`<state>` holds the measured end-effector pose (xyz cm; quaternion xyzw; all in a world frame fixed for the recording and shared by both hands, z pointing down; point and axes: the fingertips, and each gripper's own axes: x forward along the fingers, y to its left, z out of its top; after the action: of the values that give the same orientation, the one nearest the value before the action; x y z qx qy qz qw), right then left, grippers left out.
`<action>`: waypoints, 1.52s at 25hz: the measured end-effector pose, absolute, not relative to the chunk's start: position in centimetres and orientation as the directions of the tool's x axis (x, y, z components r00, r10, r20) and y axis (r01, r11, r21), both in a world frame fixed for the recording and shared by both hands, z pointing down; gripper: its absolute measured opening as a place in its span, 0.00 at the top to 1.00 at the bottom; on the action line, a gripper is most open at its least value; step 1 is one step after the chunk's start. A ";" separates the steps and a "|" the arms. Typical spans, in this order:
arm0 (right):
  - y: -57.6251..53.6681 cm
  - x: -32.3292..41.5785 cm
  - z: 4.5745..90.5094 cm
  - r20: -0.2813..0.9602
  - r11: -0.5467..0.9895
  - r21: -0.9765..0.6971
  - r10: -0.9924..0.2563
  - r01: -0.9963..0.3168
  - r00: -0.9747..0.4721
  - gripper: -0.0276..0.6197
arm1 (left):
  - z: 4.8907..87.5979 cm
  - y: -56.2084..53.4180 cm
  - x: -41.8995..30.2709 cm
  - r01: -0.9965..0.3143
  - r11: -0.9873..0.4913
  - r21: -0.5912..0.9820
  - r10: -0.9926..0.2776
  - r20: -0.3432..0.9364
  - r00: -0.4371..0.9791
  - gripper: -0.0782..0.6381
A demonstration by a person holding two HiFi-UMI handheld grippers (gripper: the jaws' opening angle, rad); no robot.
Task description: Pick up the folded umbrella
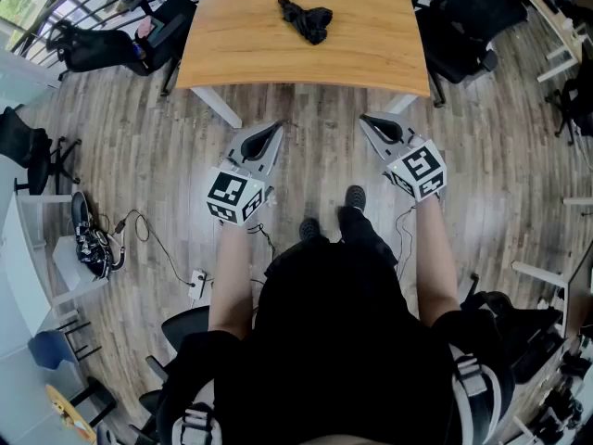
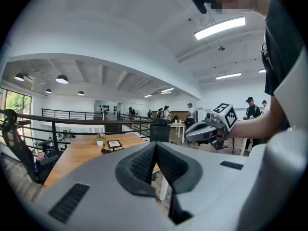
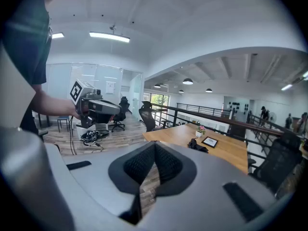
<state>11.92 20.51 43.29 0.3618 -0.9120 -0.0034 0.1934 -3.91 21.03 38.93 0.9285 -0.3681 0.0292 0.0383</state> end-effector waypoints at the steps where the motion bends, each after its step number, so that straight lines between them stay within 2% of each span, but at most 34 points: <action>1: 20.6 12.0 43.3 0.351 0.738 0.148 -0.661 -0.658 -0.663 0.95 | 38.9 21.2 -3.9 -0.687 -0.725 0.049 -0.683 0.081 0.726 0.86; 25: 21.7 11.0 44.9 0.359 0.753 0.138 -0.643 -0.643 -0.676 0.93 | 39.6 21.5 -4.7 -0.696 -0.717 0.035 -0.692 0.083 0.717 0.86; 32: 21.5 10.4 44.6 0.338 0.752 0.139 -0.648 -0.645 -0.683 0.82 | 39.5 21.5 -5.0 -0.691 -0.722 0.031 -0.687 0.082 0.722 0.86; 38: 20.9 10.0 44.2 0.313 0.732 0.165 -0.674 -0.661 -0.669 0.60 | 39.4 21.4 -5.8 -0.690 -0.723 0.027 -0.687 0.079 0.723 0.86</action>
<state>9.97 20.93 44.25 0.3655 -0.9132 -0.0186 0.1790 -5.79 21.42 39.42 0.9277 -0.3711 0.0317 0.0273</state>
